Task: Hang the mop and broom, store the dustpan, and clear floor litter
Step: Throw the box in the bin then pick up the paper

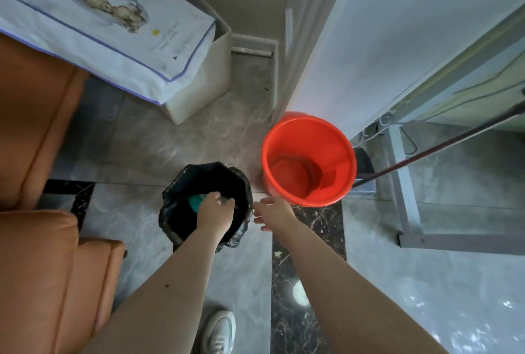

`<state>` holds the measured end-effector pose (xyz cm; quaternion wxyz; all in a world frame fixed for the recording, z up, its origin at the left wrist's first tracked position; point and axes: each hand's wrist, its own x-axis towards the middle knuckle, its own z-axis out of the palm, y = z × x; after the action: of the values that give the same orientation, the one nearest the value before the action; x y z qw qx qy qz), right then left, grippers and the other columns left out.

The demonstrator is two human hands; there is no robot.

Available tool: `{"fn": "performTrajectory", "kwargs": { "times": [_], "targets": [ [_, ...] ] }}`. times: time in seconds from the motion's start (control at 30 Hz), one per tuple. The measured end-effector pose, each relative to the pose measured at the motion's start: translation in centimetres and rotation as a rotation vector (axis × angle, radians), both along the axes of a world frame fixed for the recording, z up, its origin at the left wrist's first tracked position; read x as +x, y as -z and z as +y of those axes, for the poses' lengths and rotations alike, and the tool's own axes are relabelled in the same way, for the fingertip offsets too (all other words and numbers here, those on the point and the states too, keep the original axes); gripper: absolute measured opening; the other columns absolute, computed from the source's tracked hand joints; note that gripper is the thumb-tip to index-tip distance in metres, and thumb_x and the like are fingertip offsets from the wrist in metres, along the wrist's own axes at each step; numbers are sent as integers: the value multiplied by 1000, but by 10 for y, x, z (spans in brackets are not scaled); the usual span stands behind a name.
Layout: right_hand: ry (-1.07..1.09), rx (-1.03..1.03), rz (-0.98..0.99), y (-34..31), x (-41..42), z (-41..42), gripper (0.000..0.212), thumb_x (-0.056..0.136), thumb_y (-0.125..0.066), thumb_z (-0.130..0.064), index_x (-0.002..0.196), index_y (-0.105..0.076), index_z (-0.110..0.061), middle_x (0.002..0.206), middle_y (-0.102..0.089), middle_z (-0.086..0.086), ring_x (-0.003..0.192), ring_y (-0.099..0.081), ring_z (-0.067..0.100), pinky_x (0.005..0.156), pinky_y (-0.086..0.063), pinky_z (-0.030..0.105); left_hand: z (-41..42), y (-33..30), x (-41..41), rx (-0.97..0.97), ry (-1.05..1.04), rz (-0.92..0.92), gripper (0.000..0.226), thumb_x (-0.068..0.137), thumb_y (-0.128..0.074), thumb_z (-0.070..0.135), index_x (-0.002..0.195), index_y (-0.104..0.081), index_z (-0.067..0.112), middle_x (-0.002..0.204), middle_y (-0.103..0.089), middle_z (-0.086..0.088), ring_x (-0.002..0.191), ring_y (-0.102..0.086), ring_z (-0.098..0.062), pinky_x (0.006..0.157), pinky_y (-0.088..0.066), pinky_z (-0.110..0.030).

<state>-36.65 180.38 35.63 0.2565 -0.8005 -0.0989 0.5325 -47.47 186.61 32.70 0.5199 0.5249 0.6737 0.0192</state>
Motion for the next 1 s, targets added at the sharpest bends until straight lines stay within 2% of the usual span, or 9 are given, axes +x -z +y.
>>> {"fn": "performTrajectory", "kwargs": {
  "times": [0.1,0.17,0.23,0.33,0.47,0.57,0.63,0.77,1.0],
  "targets": [
    [98,5,10,-7,21,-21,37,89,-55,-18,124,-54,-4,93,-59,11,75,-59,22,59,-45,27,-14,-5,32,39,60,-8,43,91,-56,19,131,-52,3,131,-60,-16,122,-54,-27,99,-40,-28],
    [163,26,11,-10,39,-44,29,89,-54,-15,117,-58,-8,88,-58,11,66,-57,21,58,-45,28,-32,-8,57,61,148,-2,38,91,-56,16,126,-57,2,127,-62,-15,118,-56,-28,92,-41,-25],
    [215,47,4,-15,57,-73,15,88,-54,-13,100,-62,-10,76,-55,9,58,-52,19,62,-45,31,-53,-12,82,75,235,-13,30,90,-53,10,117,-62,-1,122,-63,-19,114,-58,-32,94,-44,-30],
    [313,29,-48,-22,84,-124,12,86,-58,-19,91,-66,-12,82,-59,8,68,-53,22,62,-43,29,-92,-19,115,119,405,-4,19,88,-48,5,88,-67,5,106,-67,-23,104,-60,-37,84,-46,-36],
    [462,3,-53,-32,115,-211,25,87,-58,-26,109,-59,-14,91,-58,9,59,-49,16,54,-40,23,-164,-32,160,108,566,-24,29,89,-45,7,107,-66,-3,121,-64,-23,113,-58,-36,91,-46,-35],
    [646,18,-40,-40,132,-294,39,88,-58,-24,122,-52,-5,97,-62,13,77,-59,26,77,-52,41,-238,-43,190,100,672,-35,30,90,-48,11,115,-64,5,122,-65,-15,113,-60,-30,97,-47,-35],
    [735,15,-34,-45,138,-346,41,90,-57,-23,126,-49,-6,105,-66,16,93,-65,30,83,-53,40,-286,-51,204,98,749,-47,29,91,-49,12,114,-64,5,120,-66,-15,111,-61,-30,96,-48,-34],
    [936,53,-22,-57,149,-464,41,92,-55,-18,129,-48,-4,95,-61,12,81,-59,24,55,-43,24,-397,-69,229,115,935,-61,26,92,-50,11,111,-65,3,119,-65,-15,110,-60,-30,92,-47,-31],
    [1191,94,-44,-91,150,-674,41,92,-54,-15,130,-46,-4,93,-59,11,72,-59,20,54,-39,22,-613,-94,261,109,1190,-105,29,92,-46,13,115,-62,6,123,-63,-12,111,-59,-28,87,-47,-30]
  ]
}}
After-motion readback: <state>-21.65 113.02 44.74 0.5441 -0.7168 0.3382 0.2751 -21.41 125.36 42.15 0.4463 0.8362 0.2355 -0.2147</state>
